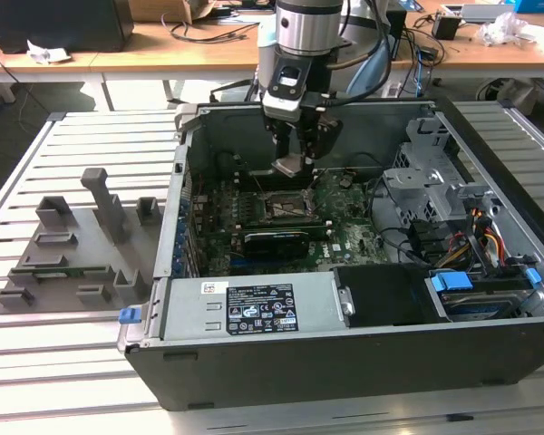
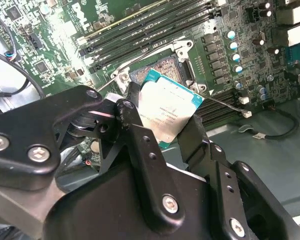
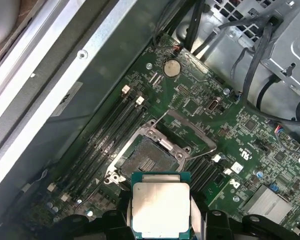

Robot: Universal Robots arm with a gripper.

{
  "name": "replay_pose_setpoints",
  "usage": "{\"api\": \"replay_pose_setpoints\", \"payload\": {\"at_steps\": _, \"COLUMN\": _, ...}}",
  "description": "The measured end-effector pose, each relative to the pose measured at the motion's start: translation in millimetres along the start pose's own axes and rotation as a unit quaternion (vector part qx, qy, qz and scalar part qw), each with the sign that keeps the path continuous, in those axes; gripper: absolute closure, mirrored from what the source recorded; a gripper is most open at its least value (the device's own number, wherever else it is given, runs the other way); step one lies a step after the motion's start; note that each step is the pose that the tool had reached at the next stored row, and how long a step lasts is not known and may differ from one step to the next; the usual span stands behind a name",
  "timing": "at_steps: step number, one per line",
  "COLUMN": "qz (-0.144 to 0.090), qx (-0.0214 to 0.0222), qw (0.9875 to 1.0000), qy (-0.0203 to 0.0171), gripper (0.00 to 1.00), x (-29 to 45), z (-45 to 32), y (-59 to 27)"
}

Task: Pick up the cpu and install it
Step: 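Place the cpu into insertion slot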

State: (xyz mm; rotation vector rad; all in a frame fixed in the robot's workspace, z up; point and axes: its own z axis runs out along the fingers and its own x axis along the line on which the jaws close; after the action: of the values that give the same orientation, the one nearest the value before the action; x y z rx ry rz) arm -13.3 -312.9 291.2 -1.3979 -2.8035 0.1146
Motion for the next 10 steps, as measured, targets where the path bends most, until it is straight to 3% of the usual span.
{"api": "replay_pose_setpoints", "payload": {"at_steps": 10, "qz": 0.033, "qx": 0.0009, "qw": 0.9995, "qy": 0.0022, "gripper": 0.45, "x": 0.0, "z": 0.0, "y": 0.0}}
